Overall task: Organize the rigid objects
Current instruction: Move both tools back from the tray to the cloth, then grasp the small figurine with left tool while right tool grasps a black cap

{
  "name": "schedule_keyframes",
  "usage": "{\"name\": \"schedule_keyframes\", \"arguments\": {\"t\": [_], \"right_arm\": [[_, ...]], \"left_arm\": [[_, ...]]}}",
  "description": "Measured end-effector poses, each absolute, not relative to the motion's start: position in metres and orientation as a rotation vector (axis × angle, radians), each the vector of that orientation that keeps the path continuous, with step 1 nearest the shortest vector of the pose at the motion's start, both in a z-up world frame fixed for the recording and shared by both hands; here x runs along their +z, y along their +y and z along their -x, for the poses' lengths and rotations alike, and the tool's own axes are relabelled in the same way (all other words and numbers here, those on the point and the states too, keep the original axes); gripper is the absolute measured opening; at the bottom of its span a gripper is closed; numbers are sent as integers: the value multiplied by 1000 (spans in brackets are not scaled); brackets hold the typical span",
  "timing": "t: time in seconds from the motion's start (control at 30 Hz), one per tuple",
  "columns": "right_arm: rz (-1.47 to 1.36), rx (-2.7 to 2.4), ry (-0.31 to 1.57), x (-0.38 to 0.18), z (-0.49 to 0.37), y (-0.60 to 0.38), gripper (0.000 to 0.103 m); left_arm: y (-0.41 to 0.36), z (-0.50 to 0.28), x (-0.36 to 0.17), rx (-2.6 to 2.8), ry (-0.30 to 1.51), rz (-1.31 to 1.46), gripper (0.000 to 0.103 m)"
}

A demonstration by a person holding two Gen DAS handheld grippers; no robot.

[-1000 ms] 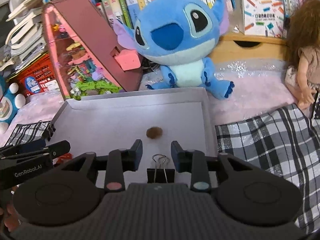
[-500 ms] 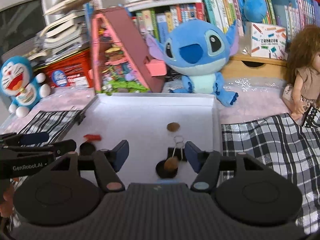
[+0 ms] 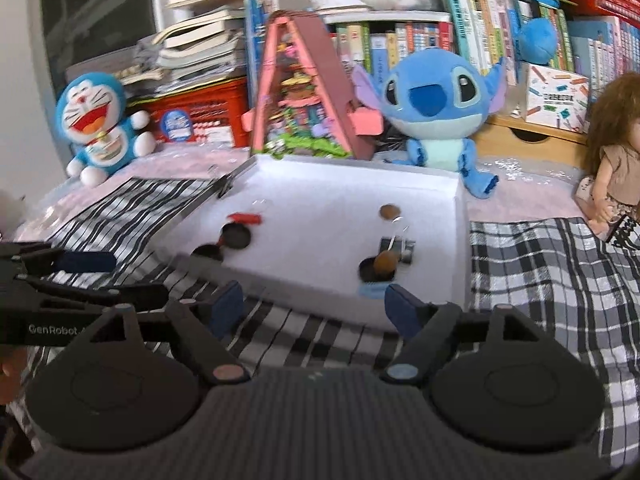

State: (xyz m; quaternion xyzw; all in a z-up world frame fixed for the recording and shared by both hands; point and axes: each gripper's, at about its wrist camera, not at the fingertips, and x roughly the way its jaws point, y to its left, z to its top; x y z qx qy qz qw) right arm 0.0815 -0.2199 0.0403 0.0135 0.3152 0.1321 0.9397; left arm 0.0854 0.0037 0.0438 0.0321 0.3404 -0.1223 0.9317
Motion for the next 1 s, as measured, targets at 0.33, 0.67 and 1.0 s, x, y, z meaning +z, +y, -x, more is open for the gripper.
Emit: {"name": "schedule_keyframes", "arguments": {"t": [0.33,0.67,1.0], "right_arm": [[6,310,641,25,-48,-210,88],[124,390,622,11,-20,-191,88],[156,349,633,0,-20,-191,88]], "left_arm": [[13,-59,33,-275,705,-45,76],[19,-43,27,-354,731,-7,64],[5,-30,16,-452,732,-41,53]]}}
